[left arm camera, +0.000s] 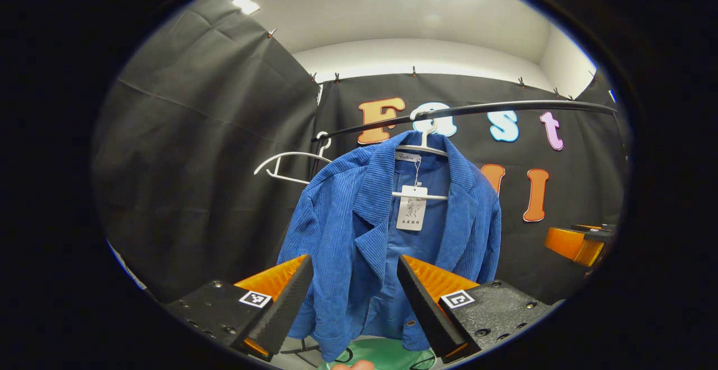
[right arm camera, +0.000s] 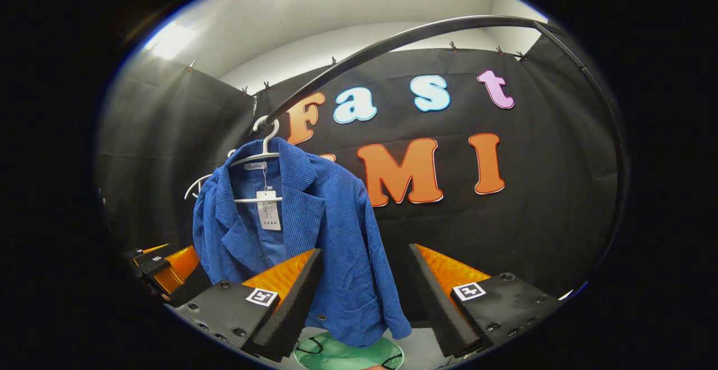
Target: Grasp the clothes on the hanger with both hands and then place them into the laundry hamper below.
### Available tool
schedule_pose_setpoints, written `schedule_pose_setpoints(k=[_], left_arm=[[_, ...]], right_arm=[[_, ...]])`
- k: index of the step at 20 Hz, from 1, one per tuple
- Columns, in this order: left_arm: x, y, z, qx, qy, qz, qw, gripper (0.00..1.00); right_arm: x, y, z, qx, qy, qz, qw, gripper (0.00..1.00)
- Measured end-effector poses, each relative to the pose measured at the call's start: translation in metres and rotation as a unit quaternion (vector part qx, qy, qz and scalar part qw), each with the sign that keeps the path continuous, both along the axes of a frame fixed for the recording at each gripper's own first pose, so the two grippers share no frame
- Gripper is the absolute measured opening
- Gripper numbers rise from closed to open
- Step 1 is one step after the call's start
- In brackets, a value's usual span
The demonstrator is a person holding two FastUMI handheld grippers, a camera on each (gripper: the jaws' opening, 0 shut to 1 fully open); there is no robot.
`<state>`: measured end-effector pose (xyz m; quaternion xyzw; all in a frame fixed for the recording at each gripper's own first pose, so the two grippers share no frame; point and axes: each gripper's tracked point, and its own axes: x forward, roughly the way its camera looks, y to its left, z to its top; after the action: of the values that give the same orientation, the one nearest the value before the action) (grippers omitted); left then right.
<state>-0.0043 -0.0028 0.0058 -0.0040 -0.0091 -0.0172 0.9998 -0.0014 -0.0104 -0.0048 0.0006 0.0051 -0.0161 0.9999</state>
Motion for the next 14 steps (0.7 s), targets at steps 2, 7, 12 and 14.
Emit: schedule_pose_setpoints(k=[2, 7, 12, 14], left_arm=[[-0.0001, 0.0005, 0.0013, 0.002, -0.002, 0.001, 1.0, 0.94], [0.0, 0.0011, 0.0015, -0.001, -0.003, 0.0, 1.0, 0.95], [-0.0009, 0.0029, 0.004, 0.0, -0.007, 0.001, 1.0, 0.95], [-0.0009, 0.0046, 0.0046, -0.001, -0.007, 0.002, 1.0, 0.93]], right_arm=[[-0.0016, 0.0008, 0.0007, -0.002, -0.002, 0.001, 1.0, 0.89], [-0.0018, 0.0035, 0.0009, -0.005, -0.004, 0.005, 1.0, 0.98], [-0.0038, 0.0054, 0.0031, -0.007, -0.008, 0.008, 1.0, 0.98], [-0.003, 0.0079, 0.003, -0.006, -0.007, 0.013, 1.0, 0.98]])
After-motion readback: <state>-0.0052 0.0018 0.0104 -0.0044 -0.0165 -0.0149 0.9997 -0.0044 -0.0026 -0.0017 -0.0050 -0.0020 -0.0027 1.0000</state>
